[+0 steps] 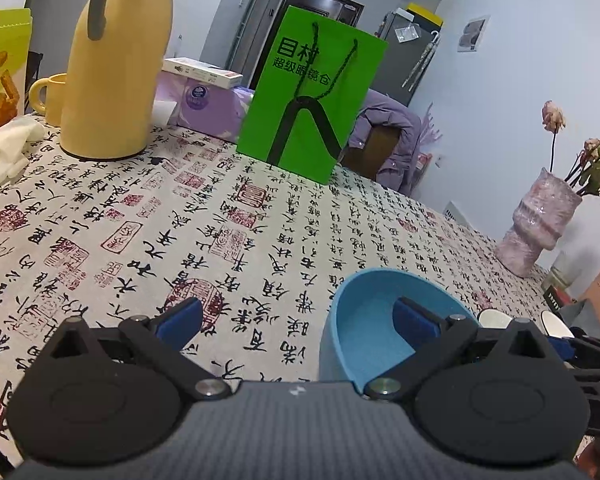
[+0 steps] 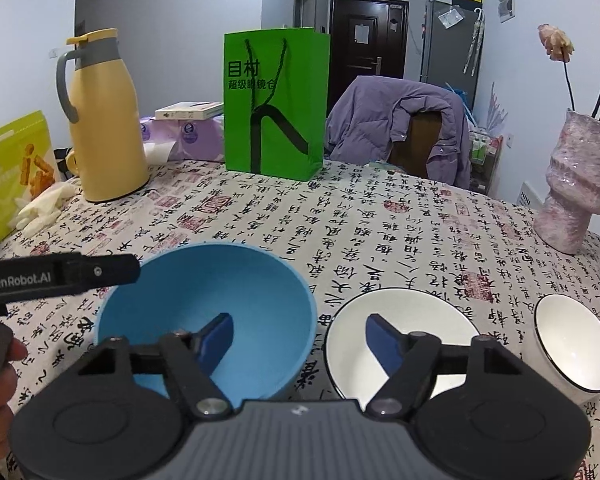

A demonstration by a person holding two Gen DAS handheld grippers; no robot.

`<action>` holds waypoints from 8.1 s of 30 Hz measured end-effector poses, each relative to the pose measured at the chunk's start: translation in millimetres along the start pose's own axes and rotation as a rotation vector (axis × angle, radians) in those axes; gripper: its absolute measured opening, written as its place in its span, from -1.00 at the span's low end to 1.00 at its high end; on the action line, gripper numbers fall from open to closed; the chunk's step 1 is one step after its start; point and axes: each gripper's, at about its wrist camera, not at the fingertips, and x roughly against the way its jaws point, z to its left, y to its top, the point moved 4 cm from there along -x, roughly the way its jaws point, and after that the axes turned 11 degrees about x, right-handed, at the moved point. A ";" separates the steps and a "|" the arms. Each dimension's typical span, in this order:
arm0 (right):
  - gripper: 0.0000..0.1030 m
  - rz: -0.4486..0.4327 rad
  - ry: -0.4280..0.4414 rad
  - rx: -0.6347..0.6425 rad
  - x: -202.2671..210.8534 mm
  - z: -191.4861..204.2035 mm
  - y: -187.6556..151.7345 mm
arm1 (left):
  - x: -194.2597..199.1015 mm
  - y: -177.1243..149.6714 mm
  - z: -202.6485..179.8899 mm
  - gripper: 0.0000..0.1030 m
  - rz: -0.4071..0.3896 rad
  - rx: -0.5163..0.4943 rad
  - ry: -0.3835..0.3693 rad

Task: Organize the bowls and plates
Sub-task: 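Close both grippers on the blue bowl rim, then lift the blue bowl off the table and tilt it with both grippers, then carry the held blue bowl toward the black paper bag with both grippers, then lower the blue bowl onto the table and open both grippers, then move both open grippers toward the white black-rimmed bowls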

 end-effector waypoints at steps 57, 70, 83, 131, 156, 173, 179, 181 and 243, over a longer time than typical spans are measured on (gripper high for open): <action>-0.80 0.132 0.014 -0.013 -42.6 16.4 0.1 | -22.2 -18.7 -1.7 -0.75 0.127 -0.040 0.012; -0.81 0.105 0.003 -0.014 -33.2 18.9 3.9 | -14.0 -17.0 -4.9 -0.75 0.084 -0.052 0.022; -0.80 0.042 -0.002 -0.050 -11.4 18.6 14.7 | 5.7 -9.7 -11.4 -0.75 0.047 -0.067 0.026; -0.81 -0.059 0.161 -0.038 43.2 141.3 19.4 | 132.8 5.9 83.2 -0.75 -0.078 0.002 0.108; -0.81 0.025 0.290 -0.025 28.4 193.5 1.3 | 158.9 -14.6 139.0 -0.75 -0.009 0.056 0.216; -0.76 0.047 0.319 0.003 18.9 210.5 -5.1 | 153.1 -20.6 156.4 -0.71 0.013 0.100 0.254; -0.59 0.020 0.345 -0.025 24.1 205.8 -5.2 | 159.5 -18.4 154.6 -0.28 -0.025 0.099 0.239; -0.36 0.002 0.357 -0.034 28.5 203.6 -4.8 | 163.5 -16.3 153.0 -0.13 -0.049 0.090 0.243; 1.00 -0.375 0.126 -0.116 144.3 50.8 -73.7 | 219.7 -48.1 63.1 1.00 -0.335 -0.136 0.087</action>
